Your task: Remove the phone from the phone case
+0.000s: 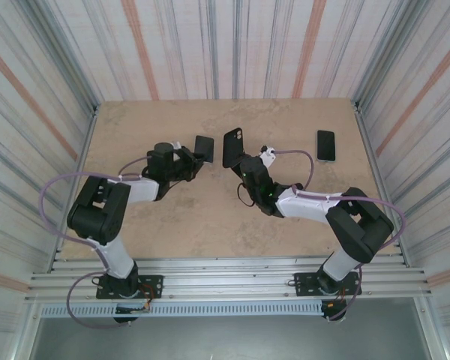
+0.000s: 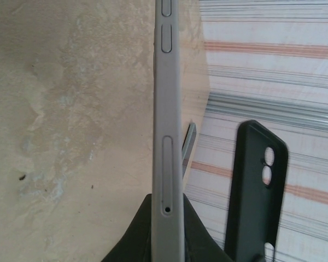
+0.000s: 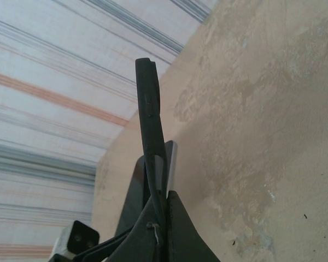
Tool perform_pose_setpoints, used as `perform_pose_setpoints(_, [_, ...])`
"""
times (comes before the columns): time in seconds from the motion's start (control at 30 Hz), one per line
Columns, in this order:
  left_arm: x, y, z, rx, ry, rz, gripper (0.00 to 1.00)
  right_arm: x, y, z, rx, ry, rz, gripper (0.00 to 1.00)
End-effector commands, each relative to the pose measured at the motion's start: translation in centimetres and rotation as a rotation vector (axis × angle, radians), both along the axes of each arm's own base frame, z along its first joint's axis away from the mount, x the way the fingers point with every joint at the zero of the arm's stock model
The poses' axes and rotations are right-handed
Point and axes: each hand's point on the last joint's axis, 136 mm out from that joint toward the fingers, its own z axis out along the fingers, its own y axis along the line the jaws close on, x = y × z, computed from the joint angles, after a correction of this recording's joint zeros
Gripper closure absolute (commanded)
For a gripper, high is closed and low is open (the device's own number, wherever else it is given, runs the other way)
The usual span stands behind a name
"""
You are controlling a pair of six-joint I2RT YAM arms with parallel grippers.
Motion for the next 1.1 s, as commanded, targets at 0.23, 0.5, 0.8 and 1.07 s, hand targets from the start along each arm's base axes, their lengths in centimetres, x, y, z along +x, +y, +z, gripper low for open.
perform_pose_setpoints(0.23, [2.9,-0.4,0.6,-0.042,-0.09,0.039,0.98,-0.5,-0.4,-0.5,0.02,0.008,-0.036,1.0])
perform_pose_setpoints(0.5, [3.8,-0.2,-1.3,-0.071,-0.054,0.086,0.97,-0.6,-0.3,-1.0,0.015,0.022,-0.032,1.0])
perform_pose_setpoints(0.8, [3.5,-0.8,-3.2,-0.094,0.016,0.061,0.92,-0.6,-0.1,-1.5,0.018,0.029,-0.022,1.0])
perform_pose_setpoints(1.07, [2.2,-1.1,-4.4,-0.071,0.108,0.013,0.72,-0.6,-0.3,-2.0,0.017,0.038,-0.026,1.0])
